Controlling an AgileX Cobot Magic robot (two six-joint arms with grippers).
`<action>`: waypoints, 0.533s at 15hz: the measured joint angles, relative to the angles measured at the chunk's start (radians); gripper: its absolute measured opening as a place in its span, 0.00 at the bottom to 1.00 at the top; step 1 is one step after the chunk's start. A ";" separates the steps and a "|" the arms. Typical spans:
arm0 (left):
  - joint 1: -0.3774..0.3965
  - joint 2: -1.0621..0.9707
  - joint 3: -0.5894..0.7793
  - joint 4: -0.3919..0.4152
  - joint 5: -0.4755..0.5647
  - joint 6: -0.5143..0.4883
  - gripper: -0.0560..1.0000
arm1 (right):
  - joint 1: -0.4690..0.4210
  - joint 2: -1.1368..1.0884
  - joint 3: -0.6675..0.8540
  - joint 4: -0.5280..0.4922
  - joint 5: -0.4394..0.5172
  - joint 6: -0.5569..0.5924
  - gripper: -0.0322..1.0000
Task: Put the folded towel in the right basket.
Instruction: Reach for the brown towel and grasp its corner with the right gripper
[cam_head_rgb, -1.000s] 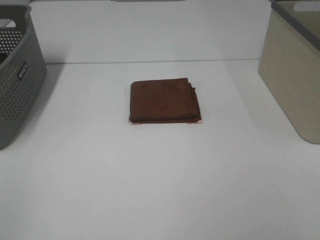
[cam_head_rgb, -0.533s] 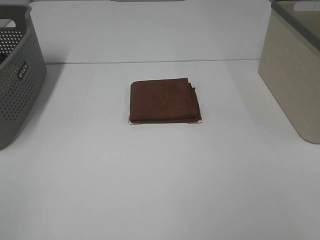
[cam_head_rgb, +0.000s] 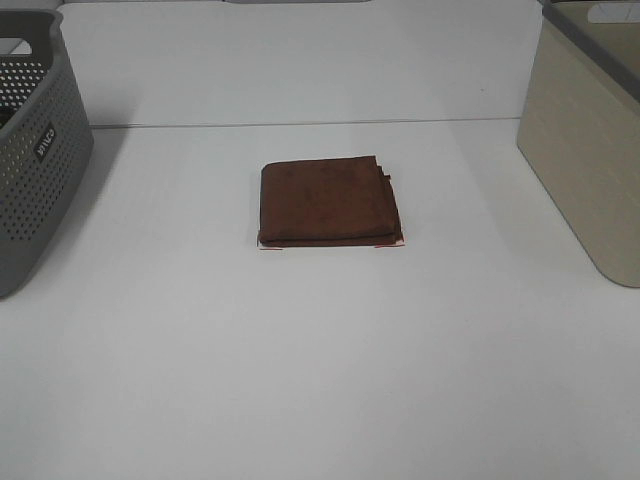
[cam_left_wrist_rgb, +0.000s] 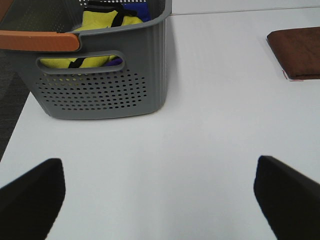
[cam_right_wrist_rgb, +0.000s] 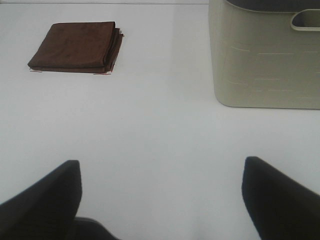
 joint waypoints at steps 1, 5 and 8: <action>0.000 0.000 0.000 0.000 0.000 0.000 0.98 | 0.000 0.000 0.000 0.000 0.000 0.000 0.83; 0.000 0.000 0.000 0.000 0.000 0.000 0.98 | 0.000 0.000 0.000 0.000 0.000 0.000 0.83; 0.000 0.000 0.000 0.000 0.000 0.000 0.98 | 0.000 0.000 0.000 0.000 0.000 0.000 0.83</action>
